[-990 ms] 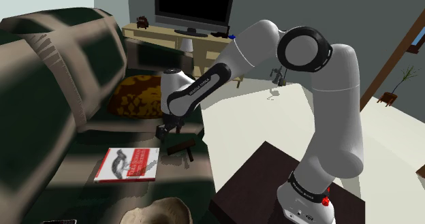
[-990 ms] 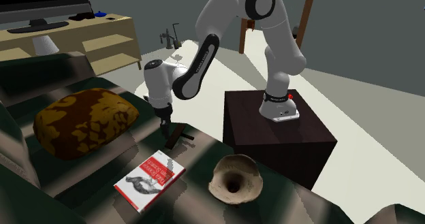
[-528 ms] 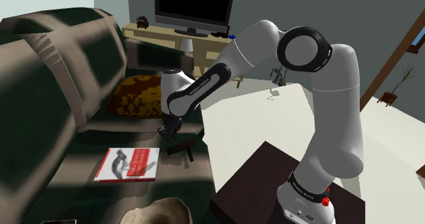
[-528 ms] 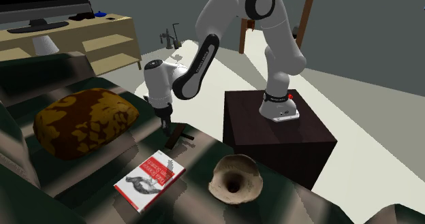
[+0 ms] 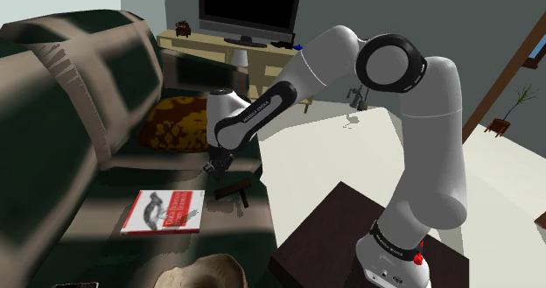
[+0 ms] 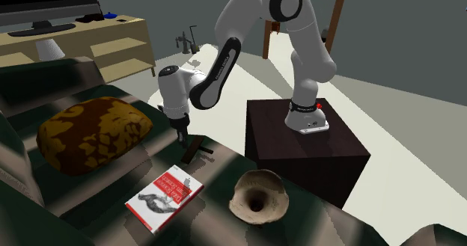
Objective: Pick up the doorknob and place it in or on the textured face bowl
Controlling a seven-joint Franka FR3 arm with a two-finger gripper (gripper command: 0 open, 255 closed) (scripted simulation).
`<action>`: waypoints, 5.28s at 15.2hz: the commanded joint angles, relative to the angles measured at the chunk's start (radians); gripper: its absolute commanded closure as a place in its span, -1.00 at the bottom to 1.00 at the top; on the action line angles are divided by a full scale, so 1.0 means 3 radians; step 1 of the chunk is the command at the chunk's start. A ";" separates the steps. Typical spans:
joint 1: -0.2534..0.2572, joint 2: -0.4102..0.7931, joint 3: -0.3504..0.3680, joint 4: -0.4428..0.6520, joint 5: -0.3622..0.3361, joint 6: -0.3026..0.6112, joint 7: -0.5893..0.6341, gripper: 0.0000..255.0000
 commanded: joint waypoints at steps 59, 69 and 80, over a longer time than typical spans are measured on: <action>-0.0158 -0.0100 0.0190 0.0408 -0.0820 -0.1403 -0.2321 1.00; -0.0175 -0.0358 0.0228 0.0505 -0.0725 -0.1738 -0.2435 1.00; 0.0135 -0.0668 0.0481 0.0216 -0.0545 -0.1857 -0.1960 1.00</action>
